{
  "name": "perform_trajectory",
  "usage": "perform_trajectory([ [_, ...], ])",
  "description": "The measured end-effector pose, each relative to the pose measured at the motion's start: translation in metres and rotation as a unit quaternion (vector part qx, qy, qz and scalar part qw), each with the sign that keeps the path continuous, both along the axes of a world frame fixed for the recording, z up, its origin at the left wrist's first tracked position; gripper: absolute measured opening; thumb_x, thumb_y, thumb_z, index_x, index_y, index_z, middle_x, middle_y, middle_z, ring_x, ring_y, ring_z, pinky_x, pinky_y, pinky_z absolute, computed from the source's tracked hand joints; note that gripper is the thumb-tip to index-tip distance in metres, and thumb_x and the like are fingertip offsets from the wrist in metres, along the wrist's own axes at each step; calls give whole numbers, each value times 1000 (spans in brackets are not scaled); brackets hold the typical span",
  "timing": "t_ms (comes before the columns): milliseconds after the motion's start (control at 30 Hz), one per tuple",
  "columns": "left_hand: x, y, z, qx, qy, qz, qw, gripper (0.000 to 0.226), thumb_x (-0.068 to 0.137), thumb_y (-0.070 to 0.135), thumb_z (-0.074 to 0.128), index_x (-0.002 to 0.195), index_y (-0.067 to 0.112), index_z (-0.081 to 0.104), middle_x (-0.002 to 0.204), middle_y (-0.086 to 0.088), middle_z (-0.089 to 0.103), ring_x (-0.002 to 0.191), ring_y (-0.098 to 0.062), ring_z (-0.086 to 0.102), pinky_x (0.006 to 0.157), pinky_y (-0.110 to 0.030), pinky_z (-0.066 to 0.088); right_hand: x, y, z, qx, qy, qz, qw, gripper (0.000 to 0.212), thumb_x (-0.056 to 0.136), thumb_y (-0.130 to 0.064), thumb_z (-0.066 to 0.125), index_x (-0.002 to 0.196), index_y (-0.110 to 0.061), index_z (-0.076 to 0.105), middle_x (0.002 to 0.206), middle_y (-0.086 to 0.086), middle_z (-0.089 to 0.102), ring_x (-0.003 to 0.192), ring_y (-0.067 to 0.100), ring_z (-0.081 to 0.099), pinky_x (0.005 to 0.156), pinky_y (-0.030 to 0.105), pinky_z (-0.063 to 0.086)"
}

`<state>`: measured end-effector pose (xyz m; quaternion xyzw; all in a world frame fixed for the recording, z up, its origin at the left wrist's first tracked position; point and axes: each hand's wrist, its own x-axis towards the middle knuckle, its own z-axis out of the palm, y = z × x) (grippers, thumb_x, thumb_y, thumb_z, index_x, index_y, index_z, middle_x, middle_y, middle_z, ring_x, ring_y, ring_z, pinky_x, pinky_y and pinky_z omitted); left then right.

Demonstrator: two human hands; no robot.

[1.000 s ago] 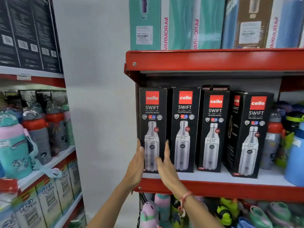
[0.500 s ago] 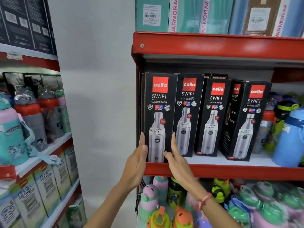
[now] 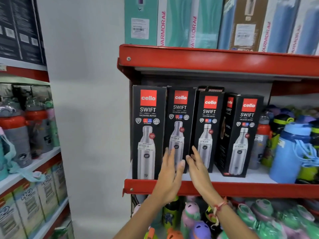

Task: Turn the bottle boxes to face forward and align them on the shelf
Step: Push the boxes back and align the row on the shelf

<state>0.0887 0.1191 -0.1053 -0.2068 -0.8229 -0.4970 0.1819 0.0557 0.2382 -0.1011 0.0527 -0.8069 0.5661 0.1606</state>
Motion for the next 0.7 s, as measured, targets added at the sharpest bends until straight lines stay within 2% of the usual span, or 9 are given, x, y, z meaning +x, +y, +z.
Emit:
perform_trajectory([
  [67, -10, 15, -2, 23, -58, 26, 998, 76, 86, 68, 19, 147, 34, -13, 157, 13, -16, 142, -2, -13, 111, -26, 0, -4, 4, -2, 1, -23, 21, 1000, 54, 99, -40, 34, 150, -34, 17, 155, 3, 33, 140, 20, 34, 114, 41, 29],
  [133, -18, 25, 1, 66, -86, 49, 993, 79, 87, 67, 19, 147, 29, -15, 158, 8, -12, 145, -9, -7, 112, -29, 2, -7, 6, -1, 5, -40, 38, 998, 55, 100, -41, 32, 151, -32, 15, 156, -1, 30, 142, 19, 30, 114, 35, 24],
  [267, -25, 42, 11, 120, -101, 105, 982, 75, 93, 57, 23, 149, 18, -8, 161, -2, 0, 147, -18, 3, 117, -36, 7, -13, 12, 5, 19, -65, 70, 995, 55, 100, -41, 30, 152, -31, 12, 159, -4, 22, 145, 18, 24, 112, 32, 21],
  [433, -14, 38, 16, 153, -100, 143, 973, 85, 82, 67, 15, 151, 18, 3, 160, -2, 11, 146, -16, 11, 115, -32, 12, -5, 20, 6, 27, -68, 82, 994, 52, 100, -43, 31, 149, -37, 17, 156, -6, 28, 142, 18, 30, 107, 29, 24],
  [533, 5, 31, 10, 175, -98, 119, 972, 77, 87, 63, 15, 151, 19, 9, 159, 2, 16, 145, -11, 15, 110, -23, 11, 12, 21, 3, 36, -44, 92, 994, 46, 99, -44, 32, 145, -41, 29, 147, 5, 45, 121, 13, 54, 99, 30, 40],
  [567, 11, 30, 9, 174, -99, 113, 973, 73, 90, 60, 16, 150, 19, 10, 158, 3, 18, 144, -10, 16, 108, -20, 11, 19, 19, 3, 55, -30, 81, 995, 46, 99, -44, 32, 144, -39, 33, 134, 6, 59, 99, 10, 63, 83, 26, 45],
  [633, 18, 29, 8, 163, -101, 109, 975, 71, 91, 58, 16, 150, 19, 10, 158, 4, 18, 144, -9, 17, 105, -18, 10, 27, 15, 4, 69, 15, 48, 996, 46, 98, -40, 34, 144, -40, 31, 88, 2, 70, 59, 13, 53, 59, 22, 39],
  [667, 19, 29, 8, 160, -104, 108, 976, 74, 89, 60, 15, 150, 19, 10, 158, 4, 16, 144, -9, 15, 106, -18, 9, 26, 13, 6, 58, 24, 36, 997, 46, 98, -38, 35, 144, -37, 31, 89, -1, 69, 60, 10, 52, 62, 22, 42],
  [700, 19, 28, 9, 159, -109, 104, 976, 77, 87, 62, 15, 150, 19, 11, 159, 4, 14, 144, -9, 14, 106, -18, 8, 23, 12, 8, 45, 20, 27, 998, 47, 98, -36, 35, 145, -31, 33, 112, -1, 67, 79, 8, 59, 77, 24, 46],
])
